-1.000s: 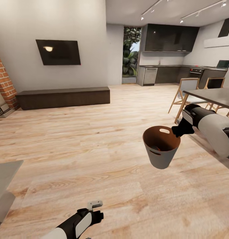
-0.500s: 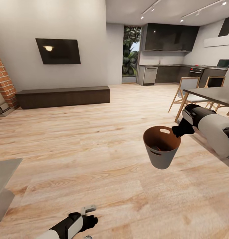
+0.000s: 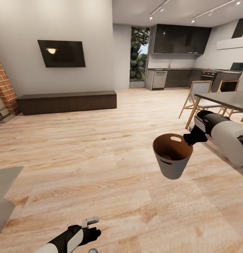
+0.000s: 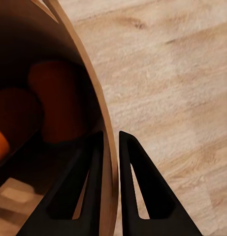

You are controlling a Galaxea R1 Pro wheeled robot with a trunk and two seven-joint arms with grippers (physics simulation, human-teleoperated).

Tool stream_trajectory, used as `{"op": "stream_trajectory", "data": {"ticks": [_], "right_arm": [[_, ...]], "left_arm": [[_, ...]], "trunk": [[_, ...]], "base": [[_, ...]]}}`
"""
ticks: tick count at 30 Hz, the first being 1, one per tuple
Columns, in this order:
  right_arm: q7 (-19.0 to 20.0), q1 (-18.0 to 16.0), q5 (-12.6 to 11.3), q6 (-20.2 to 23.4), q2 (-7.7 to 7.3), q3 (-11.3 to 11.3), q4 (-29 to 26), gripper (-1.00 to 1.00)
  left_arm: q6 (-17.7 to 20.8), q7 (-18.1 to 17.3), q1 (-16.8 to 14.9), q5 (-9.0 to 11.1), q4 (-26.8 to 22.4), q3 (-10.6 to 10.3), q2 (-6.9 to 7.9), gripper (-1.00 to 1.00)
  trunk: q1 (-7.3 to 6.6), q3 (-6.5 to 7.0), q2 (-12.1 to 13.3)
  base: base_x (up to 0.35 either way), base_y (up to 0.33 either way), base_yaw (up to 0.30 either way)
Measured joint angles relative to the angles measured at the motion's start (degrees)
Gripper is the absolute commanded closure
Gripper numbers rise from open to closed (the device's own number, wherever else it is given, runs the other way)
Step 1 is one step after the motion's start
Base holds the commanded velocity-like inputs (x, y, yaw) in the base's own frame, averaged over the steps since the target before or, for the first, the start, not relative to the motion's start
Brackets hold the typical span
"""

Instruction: Put the three can of soda from the living room inside the tash can in the kitchen.

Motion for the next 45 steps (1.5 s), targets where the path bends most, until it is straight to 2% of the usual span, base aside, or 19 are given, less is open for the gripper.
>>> {"op": "stream_trajectory", "data": {"ticks": [2,35,45], "right_arm": [[0.0,0.0,0.0,0.0,0.06,-0.1,0.0,1.00],[0.0,-0.1,-0.3,0.0,-0.02,-0.3,-0.1,1.00],[0.0,0.0,-0.1,0.0,0.02,-0.2,-0.1,1.00]], "left_arm": [[-0.1,-0.4,0.0,0.0,0.0,0.0,0.09,-1.00],[-0.2,-1.0,0.0,0.0,0.1,0.0,1.02,-1.00],[-0.4,-1.0,0.0,-0.1,0.1,-0.1,0.98,-1.00]], "trunk": [[0.00,0.00,0.0],[7.25,-5.92,-13.2],[7.52,-8.14,-13.4]], "base": [[0.000,0.000,0.000],[0.000,0.000,0.000],[0.000,0.000,0.000]]}}
